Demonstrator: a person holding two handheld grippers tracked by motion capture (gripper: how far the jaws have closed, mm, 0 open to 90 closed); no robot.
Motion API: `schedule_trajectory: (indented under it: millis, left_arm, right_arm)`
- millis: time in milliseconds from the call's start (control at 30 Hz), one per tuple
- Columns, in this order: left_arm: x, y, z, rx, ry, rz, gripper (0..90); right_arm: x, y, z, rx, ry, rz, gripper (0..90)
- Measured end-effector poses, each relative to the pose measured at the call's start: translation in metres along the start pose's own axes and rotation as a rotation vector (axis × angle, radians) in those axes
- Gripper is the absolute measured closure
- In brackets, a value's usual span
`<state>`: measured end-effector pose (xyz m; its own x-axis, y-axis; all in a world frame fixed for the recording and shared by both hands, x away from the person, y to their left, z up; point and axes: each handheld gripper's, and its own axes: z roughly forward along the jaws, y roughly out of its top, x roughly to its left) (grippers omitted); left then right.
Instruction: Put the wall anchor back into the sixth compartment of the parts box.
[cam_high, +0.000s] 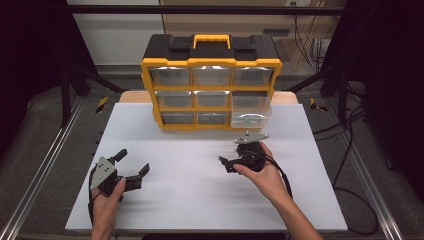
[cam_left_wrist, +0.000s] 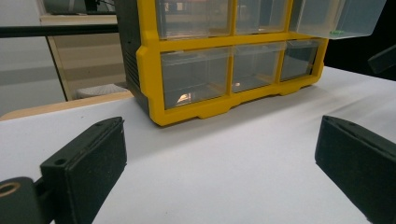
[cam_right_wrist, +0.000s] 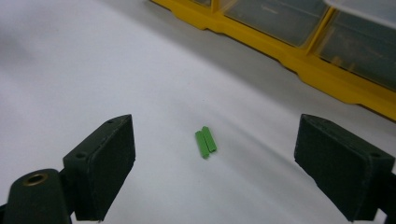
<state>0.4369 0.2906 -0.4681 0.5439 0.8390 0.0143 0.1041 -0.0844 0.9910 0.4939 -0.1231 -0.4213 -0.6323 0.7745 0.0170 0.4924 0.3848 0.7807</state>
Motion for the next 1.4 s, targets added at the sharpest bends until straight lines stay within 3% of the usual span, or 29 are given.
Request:
schedule_trajectory:
  millis: [233, 433, 633, 1000, 1200, 1400]
  left_arm:
    - [0.002, 0.0, -0.001, -0.009, -0.003, -0.018, 2.1]
    - [0.001, 0.0, 0.0, -0.003, -0.004, -0.011, 2.1]
    - [0.001, 0.0, 0.0, -0.002, -0.004, -0.009, 2.1]
    - [0.002, 0.0, -0.001, -0.003, -0.001, -0.011, 2.1]
    - [0.001, 0.0, 0.0, 0.0, -0.003, -0.007, 2.1]
    - [0.001, 0.0, 0.0, 0.001, -0.004, -0.006, 2.1]
  right_arm:
    - [-0.001, 0.0, 0.016, 0.092, 0.026, -0.003, 19.2]
    - [-0.001, 0.003, 0.022, 0.098, 0.03, -0.003, 17.1]
    - [-0.002, 0.007, 0.031, 0.143, -0.024, -0.025, 27.9]
    - [0.0, 0.011, 0.041, 0.121, -0.006, -0.02, 42.8]
    - [-0.004, 0.011, 0.045, 0.083, -0.015, -0.013, 58.3]
    - [-0.005, 0.007, 0.053, 0.101, 0.007, -0.017, 69.2]
